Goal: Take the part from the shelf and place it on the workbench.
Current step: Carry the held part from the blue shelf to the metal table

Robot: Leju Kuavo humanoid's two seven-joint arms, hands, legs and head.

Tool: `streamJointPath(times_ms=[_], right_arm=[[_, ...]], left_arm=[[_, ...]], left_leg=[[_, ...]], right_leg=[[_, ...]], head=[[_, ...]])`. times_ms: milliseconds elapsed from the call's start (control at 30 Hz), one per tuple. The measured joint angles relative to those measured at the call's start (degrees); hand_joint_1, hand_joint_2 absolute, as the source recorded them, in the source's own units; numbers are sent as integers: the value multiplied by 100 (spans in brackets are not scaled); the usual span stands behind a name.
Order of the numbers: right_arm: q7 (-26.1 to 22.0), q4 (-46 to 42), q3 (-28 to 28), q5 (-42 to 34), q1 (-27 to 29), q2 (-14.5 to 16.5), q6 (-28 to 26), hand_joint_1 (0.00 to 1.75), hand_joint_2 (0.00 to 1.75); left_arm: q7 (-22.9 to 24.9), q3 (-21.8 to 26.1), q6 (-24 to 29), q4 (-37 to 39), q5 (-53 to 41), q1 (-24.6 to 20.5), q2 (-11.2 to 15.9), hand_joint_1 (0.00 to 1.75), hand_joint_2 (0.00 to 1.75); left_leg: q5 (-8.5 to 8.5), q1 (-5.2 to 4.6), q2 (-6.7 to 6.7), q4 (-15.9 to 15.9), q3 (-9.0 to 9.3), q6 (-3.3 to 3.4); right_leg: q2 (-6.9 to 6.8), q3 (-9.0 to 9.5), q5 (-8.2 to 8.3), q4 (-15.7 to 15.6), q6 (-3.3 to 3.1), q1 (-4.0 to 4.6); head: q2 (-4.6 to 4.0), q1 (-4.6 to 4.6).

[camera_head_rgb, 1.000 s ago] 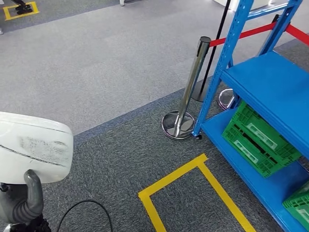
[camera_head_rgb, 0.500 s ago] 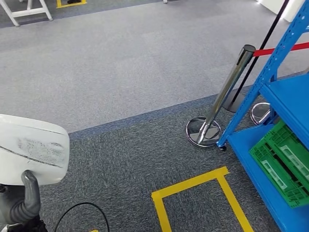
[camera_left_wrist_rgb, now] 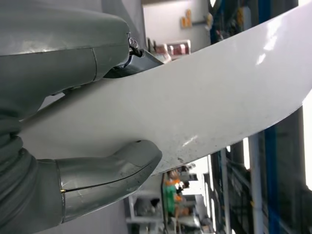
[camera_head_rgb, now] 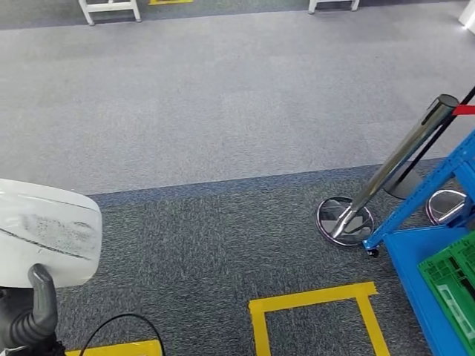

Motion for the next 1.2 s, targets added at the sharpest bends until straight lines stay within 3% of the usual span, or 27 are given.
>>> streamJointPath(times_ms=[33,100,133,167,200,233,267,300,367,400,467,533,600,667,733,767,800,833,900,967,1000,1033,1100,1167,1200], right_arm=[[3,-1,10,9,-13,-4,5,0,0],[5,-3,30,27,-27,-12,27,0,0],[0,-4,38,33,-30,-15,39,0,0],[-7,-4,45,36,-35,-16,48,0,0],[-14,-4,49,37,-40,-18,50,0,0],[-21,-4,49,38,-46,-20,52,0,0],[-23,-4,50,39,-52,-22,52,0,0],[-21,-4,51,41,-53,-24,52,0,0],[-12,-1,55,46,-45,-24,58,0,0],[-9,4,57,50,-38,-23,65,0,0],[-4,14,60,57,-25,-22,75,0,0],[0,16,61,63,-25,-22,77,0,0],[2,16,61,71,-22,-22,74,0,0],[0,16,60,77,-10,-22,72,0,0],[-3,16,60,84,-2,-25,71,0,0],[-5,16,60,90,-2,-29,70,0,0],[-6,16,60,98,-2,-32,68,0,0],[-6,16,61,108,-2,-36,66,0,0],[-6,16,63,127,-2,-38,60,0,0],[-3,16,68,149,-11,-41,55,0,0],[0,15,73,163,-23,-42,54,0,0],[6,14,82,184,-35,-44,52,0,0],[16,11,118,222,-48,-46,50,0,0],[13,9,155,239,-51,-47,50,0,0],[13,8,165,242,-62,-47,49,0,0]], left_arm=[[2,7,-1,-1,-1,8,1,175,175],[3,15,-7,-1,-2,4,-1,175,175],[3,18,-13,-1,-2,0,-2,175,175],[4,19,-19,0,-2,-6,-2,175,175],[5,19,-23,1,-2,-7,-2,175,175],[6,20,-29,2,-2,-6,-2,175,175],[7,20,-31,3,-2,-6,-2,175,175],[7,21,-32,3,-2,-6,-2,175,175],[7,22,-34,4,-2,-9,-3,175,175],[9,24,-36,5,-3,-14,-2,175,175],[11,26,-39,7,-4,-19,-1,175,175],[12,31,-40,8,-4,-8,0,175,175],[11,37,-40,8,-8,-9,0,175,175],[11,39,-40,8,-11,-25,-1,175,175],[16,40,-40,13,-9,-32,-1,175,175],[19,40,-40,17,-7,-30,-1,175,175],[21,42,-39,21,-4,-30,-1,175,175],[22,43,-39,25,1,-30,-1,175,175],[29,45,-40,28,15,-40,-2,175,175],[44,46,-46,30,48,-51,-5,175,175],[53,48,-49,31,67,-53,-7,175,175],[59,49,-53,32,88,-49,-10,175,175],[73,54,-66,32,110,-56,-19,175,175],[89,57,-79,34,111,-74,-33,175,175],[96,58,-80,39,111,-80,-40,175,175]], left_leg=[[6,9,-68,-20,7,33],[28,37,-195,-56,23,102],[28,42,-253,-62,25,128],[22,38,-319,-61,24,149],[16,30,-393,-61,28,161],[9,23,-476,-59,39,168],[2,18,-565,-57,55,170],[-8,18,-657,-55,78,167],[-31,16,-831,-42,109,140],[-36,16,-911,-24,93,118],[-14,30,-1059,-8,22,57],[1,52,-1151,-7,-23,-7],[-127,32,-903,202,-118,-56],[-445,23,-515,857,-428,-103],[-664,47,-381,1527,-761,-140],[-617,58,-361,1600,-802,-149],[-469,66,-336,1459,-739,-152],[-249,69,-269,1114,-570,-144],[31,27,16,379,-200,-96],[37,-27,181,66,-53,-30],[21,-39,130,38,-54,8],[28,-27,65,25,-50,43],[54,4,-75,-16,-30,116],[67,23,-212,-34,-22,167],[64,23,-286,-33,-23,180]], right_leg=[[44,25,-35,14,27,-6],[342,-91,-237,323,64,-20],[535,-276,-407,671,70,-26],[644,-499,-579,1094,71,-26],[689,-716,-691,1474,70,-20],[705,-861,-691,1686,66,-13],[714,-903,-566,1670,58,-9],[742,-837,-334,1427,49,-11],[999,-574,131,680,36,-42],[1151,-458,233,380,30,-64],[1316,-357,217,175,9,-81],[1182,-309,217,125,-43,-78],[1013,-260,232,70,-108,-86],[824,-216,217,44,-164,-74],[626,-183,183,43,-191,-58],[534,-161,163,43,-192,-56],[450,-132,139,44,-187,-55],[373,-93,110,43,-173,-54],[249,-57,41,46,-122,-30],[130,-39,-16,39,-65,4],[60,8,-34,28,-41,14],[40,40,-56,19,-15,10],[271,10,-191,188,34,-10],[613,-344,-504,868,64,-22],[683,-586,-651,1299,73,-19]], head=[[0,7],[0,44],[0,66],[0,77],[0,80],[0,80],[0,80],[0,82],[0,80],[0,80],[0,72],[0,67],[0,47],[0,23],[0,20],[0,20],[0,19],[0,19],[0,16],[0,24],[0,29],[0,37],[0,72],[0,112],[0,119]])
